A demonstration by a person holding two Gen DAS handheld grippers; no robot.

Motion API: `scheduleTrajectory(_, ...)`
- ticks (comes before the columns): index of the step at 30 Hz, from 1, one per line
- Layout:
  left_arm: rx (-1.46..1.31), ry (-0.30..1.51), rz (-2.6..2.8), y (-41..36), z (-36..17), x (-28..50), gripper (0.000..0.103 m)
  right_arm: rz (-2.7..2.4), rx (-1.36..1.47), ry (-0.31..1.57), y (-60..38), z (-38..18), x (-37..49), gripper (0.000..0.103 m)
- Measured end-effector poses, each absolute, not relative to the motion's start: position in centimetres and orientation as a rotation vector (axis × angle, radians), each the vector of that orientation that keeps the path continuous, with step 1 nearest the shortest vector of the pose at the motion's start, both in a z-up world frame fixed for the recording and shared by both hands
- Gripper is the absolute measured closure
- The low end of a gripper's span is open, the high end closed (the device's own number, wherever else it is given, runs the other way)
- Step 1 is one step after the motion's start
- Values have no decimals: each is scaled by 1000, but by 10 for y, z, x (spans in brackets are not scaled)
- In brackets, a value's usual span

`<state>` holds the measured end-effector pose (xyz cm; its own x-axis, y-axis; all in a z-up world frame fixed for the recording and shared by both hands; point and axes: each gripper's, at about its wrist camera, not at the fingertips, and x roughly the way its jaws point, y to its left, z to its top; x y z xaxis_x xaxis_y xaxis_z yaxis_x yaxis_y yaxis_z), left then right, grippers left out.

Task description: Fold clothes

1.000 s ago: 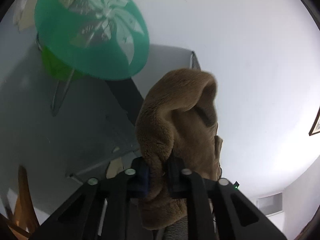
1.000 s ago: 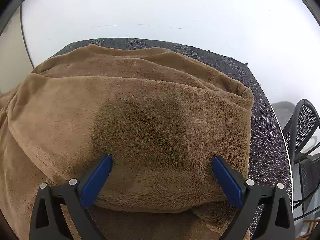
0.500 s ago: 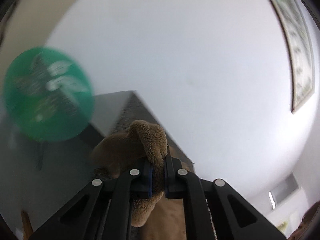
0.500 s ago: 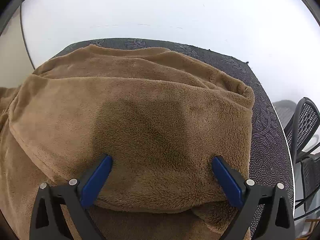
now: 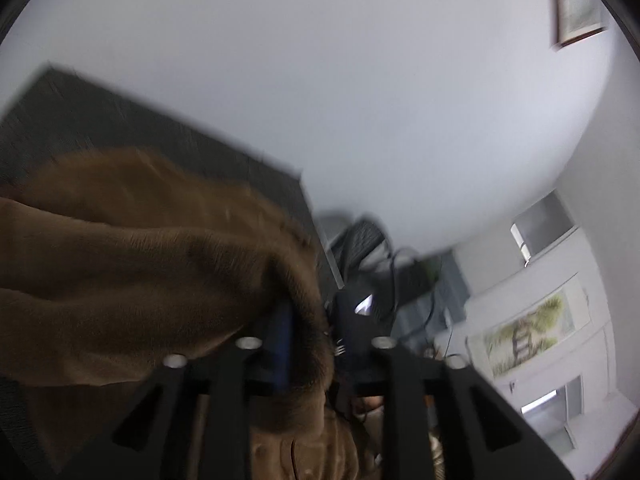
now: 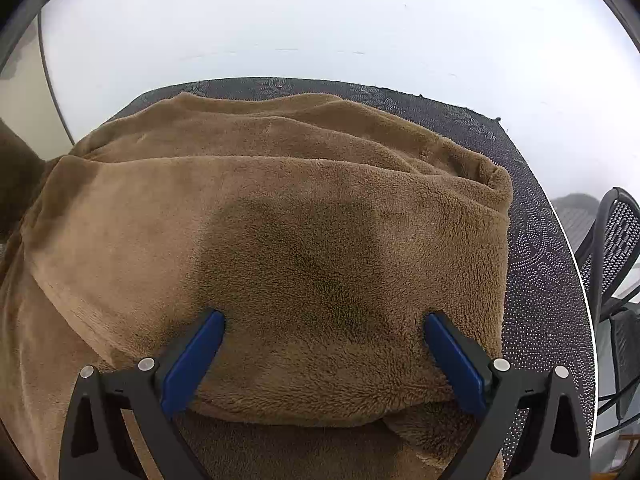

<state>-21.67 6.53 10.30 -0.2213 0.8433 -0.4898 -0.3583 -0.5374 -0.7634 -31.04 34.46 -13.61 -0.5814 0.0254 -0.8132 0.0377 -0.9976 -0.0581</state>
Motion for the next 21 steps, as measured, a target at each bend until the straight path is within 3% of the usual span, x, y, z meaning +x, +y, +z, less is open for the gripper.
scheduleTrajectory(3,-1259,-592,1856,88,83,-219,40,-2783,1432,101,346,-136,-311,1)
scheduleTrajectory(9,-1255,-613,1964,59,60,-221,25,-2777,1431,87,347,-136,-312,1)
scheduleTrajectory(15,-1264,-640,2141,-8,32,-227,23,-2751,1380,-23,355,-128,-307,1)
scheduleTrajectory(21,-1308,-424,2402,-51,9,-213,23,-2650,1263,-269,366,-106,-288,1)
